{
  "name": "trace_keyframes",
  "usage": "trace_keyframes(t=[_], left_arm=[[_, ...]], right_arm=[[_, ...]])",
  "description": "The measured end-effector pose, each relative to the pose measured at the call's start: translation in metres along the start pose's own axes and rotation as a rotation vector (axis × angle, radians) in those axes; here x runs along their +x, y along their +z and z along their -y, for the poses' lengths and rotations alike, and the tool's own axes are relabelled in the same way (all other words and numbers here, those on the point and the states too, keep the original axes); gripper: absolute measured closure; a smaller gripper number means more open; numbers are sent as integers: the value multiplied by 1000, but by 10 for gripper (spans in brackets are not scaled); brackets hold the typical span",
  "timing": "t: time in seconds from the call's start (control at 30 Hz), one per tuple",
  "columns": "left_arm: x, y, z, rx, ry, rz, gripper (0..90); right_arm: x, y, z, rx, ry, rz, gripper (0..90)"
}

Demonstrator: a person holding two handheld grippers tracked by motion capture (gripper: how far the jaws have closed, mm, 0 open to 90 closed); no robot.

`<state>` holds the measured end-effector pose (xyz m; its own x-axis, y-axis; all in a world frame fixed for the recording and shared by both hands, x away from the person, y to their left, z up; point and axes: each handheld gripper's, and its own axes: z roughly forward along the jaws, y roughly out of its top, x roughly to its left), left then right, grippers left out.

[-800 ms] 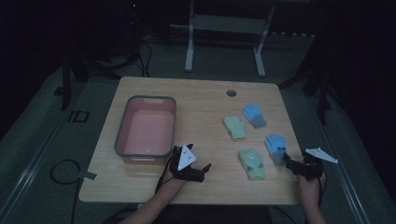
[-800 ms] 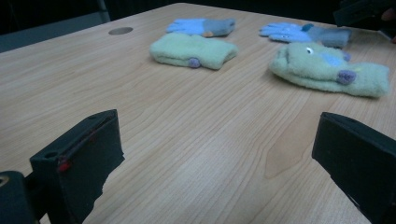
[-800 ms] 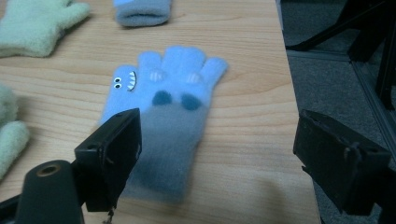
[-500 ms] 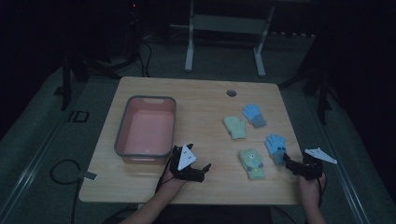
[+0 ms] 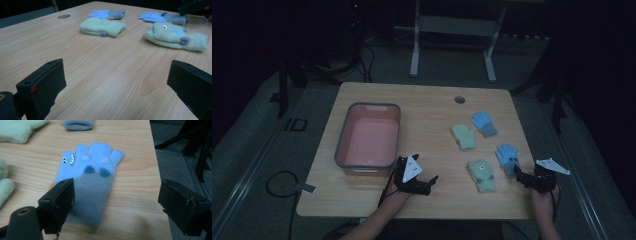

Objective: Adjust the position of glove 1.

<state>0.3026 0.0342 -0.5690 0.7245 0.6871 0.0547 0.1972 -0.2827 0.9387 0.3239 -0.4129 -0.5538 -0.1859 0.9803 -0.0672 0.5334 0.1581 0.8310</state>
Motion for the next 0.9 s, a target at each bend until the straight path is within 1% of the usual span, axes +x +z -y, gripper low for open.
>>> trace_keyframes(t=[0.1,0.23,0.33,0.5,0.57,0.77,0.9], left_arm=[[0,0,0,1,3,-1,20],[0,0,0,1,3,0,20],[0,0,0,1,3,0,20],[0,0,0,1,4,1,20],[0,0,0,0,2,1,20],[0,0,0,0,6,0,20],[0,0,0,1,7,-1,20]], right_arm=[[1,1,0,6,-7,10,139],[1,1,0,9,-4,8,139],[-1,1,0,7,10,4,139],[1,1,-1,8,3,2,139],[1,1,-3,11,-3,-2,139],[1,-4,-11,4,26,-14,139],[2,-9,-17,2,19,-23,139]])
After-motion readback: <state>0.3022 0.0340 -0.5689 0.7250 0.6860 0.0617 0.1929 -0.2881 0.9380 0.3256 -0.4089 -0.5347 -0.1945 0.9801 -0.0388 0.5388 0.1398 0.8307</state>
